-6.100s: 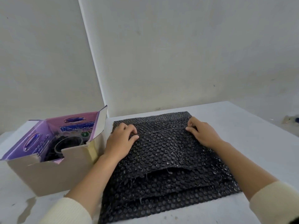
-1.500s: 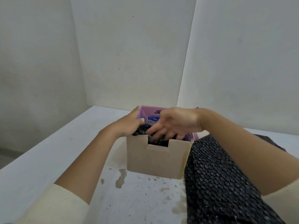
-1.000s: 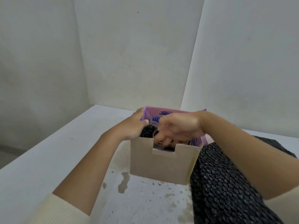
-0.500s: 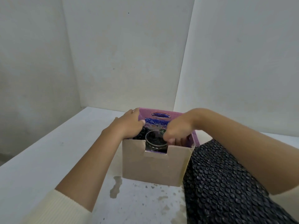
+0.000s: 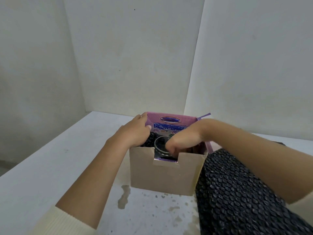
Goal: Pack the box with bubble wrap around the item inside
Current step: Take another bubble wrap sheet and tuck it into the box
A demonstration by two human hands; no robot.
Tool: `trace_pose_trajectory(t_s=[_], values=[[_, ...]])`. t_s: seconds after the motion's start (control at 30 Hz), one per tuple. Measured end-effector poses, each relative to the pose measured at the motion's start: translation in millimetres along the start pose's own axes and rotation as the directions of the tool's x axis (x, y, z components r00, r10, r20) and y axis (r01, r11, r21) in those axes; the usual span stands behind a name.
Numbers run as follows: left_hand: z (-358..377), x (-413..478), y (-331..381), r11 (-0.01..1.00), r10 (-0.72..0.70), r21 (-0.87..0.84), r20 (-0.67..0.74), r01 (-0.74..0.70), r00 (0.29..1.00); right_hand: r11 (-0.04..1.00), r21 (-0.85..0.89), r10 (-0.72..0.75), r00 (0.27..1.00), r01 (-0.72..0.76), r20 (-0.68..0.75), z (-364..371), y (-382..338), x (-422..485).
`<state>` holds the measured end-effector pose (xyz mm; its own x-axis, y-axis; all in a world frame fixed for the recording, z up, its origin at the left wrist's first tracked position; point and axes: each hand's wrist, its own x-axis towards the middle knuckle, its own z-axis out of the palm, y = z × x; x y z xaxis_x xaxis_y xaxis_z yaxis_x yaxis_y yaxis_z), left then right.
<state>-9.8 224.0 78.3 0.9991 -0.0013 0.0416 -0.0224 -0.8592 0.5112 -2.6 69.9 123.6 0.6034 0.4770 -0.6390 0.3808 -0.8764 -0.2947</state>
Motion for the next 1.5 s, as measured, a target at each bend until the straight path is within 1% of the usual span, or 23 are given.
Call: trace_pose_trajectory(t_s=[0.07, 0.1, 0.2, 0.23, 0.27, 0.33, 0.43, 0.5, 0.63, 0.7, 0.77, 0.83, 0.9, 0.93, 0.97, 1.0, 1.07, 1.13, 1.17, 1.23, 1.33, 1.4, 1.5], values=[[0, 0, -1, 1.000, 0.006, -0.016, 0.001, -0.006, 1.000, 0.994, 0.094, -0.056, 0.998, 0.057, -0.015, -11, 4, -8], [1, 0, -1, 1.000, 0.003, -0.016, 0.000, -0.003, 1.000, 0.987, 0.148, -0.067, 0.997, 0.063, 0.024, -12, 6, -10], [1, 1, 1, 1.000, -0.010, 0.001, 0.001, 0.010, 1.000, 0.980, 0.193, 0.004, 0.967, -0.054, 0.253, -2, 8, -3], [1, 1, 1, 1.000, -0.010, 0.001, -0.001, 0.010, 1.000, 0.971, 0.216, 0.039, 0.958, -0.104, 0.285, 1, 8, 3], [1, 1, 1, 1.000, -0.008, -0.003, -0.002, 0.008, 1.000, 0.959, 0.241, 0.083, 0.959, -0.151, 0.271, 4, 8, 7], [1, 0, 2, 1.000, -0.009, -0.005, -0.002, 0.009, 1.000, 0.942, 0.278, 0.135, 0.970, -0.188, 0.200, 9, 5, 14], [0, 1, 2, 1.000, -0.014, 0.002, -0.006, 0.014, 1.000, 0.913, 0.350, 0.140, 0.965, -0.212, 0.222, 10, -1, 20], [1, 1, 2, 1.000, -0.013, 0.009, -0.001, 0.013, 1.000, 0.922, 0.335, 0.122, 0.967, -0.194, 0.225, 9, -1, 16], [0, 0, 3, 1.000, -0.008, 0.003, 0.003, 0.008, 1.000, 0.960, 0.243, 0.128, 0.990, -0.139, 0.059, 6, 1, -1], [0, 1, 3, 1.000, -0.007, 0.006, 0.003, 0.007, 1.000, 0.977, 0.197, 0.093, 0.995, -0.085, -0.034, 13, -5, -2], [0, 1, 3, 1.000, -0.017, 0.018, 0.006, 0.017, 1.000, 0.986, 0.169, 0.023, 0.999, -0.018, -0.027, 20, -11, 7], [0, 3, 1, 0.999, -0.031, 0.043, 0.011, 0.031, 0.999, 0.986, 0.161, 0.046, 0.999, -0.044, -0.005, 19, -10, 8], [0, 3, -1, 0.997, -0.028, 0.075, 0.011, 0.027, 1.000, 0.988, 0.126, 0.092, 0.994, -0.084, -0.061, 10, -4, -7], [-1, 3, -2, 0.997, -0.019, 0.081, 0.013, 0.018, 1.000, 0.993, 0.112, 0.058, 0.989, -0.043, -0.135, 3, 2, -18], [-3, 3, 0, 0.996, -0.013, 0.089, 0.017, 0.011, 1.000, 0.992, 0.122, -0.006, 0.969, 0.037, -0.249, -3, 10, -28], [-4, 3, 2, 0.994, -0.013, 0.109, 0.016, 0.011, 1.000, 0.981, 0.149, -0.062, 0.920, 0.128, -0.387, -8, 21, -39], [-7, 1, 11, 0.982, -0.012, 0.188, -0.027, 0.017, 1.000, 0.947, 0.173, -0.109, 0.779, 0.270, -0.618, -14, 44, -63], [-10, -4, 27, 0.976, 0.075, 0.213, -0.116, -0.049, 0.990, 0.937, 0.178, -0.083, 0.684, 0.302, -0.725, -10, 76, -80], [-11, -9, 39, 0.980, 0.145, 0.158, -0.158, -0.120, 0.977, 0.933, 0.190, -0.061, 0.656, 0.305, -0.753, -5, 93, -86], [-5, -19, 68, 0.954, 0.291, -0.003, -0.228, -0.300, 0.929, 0.928, 0.231, -0.001, 0.621, 0.294, -0.784, 10, 127, -96], [20, -34, 120, 0.836, 0.481, -0.128, -0.299, -0.534, 0.824, 0.920, 0.306, 0.106, 0.597, 0.244, -0.795, 38, 178, -107], [44, -42, 150, 0.754, 0.581, -0.171, -0.277, -0.634, 0.765, 0.927, 0.334, 0.170, 0.598, 0.173, -0.783, 57, 210, -111], [87, -45, 181, 0.715, 0.660, -0.186, -0.141, -0.674, 0.738, 0.936, 0.346, 0.239, 0.606, 0.065, -0.759, 86, 250, -114]])
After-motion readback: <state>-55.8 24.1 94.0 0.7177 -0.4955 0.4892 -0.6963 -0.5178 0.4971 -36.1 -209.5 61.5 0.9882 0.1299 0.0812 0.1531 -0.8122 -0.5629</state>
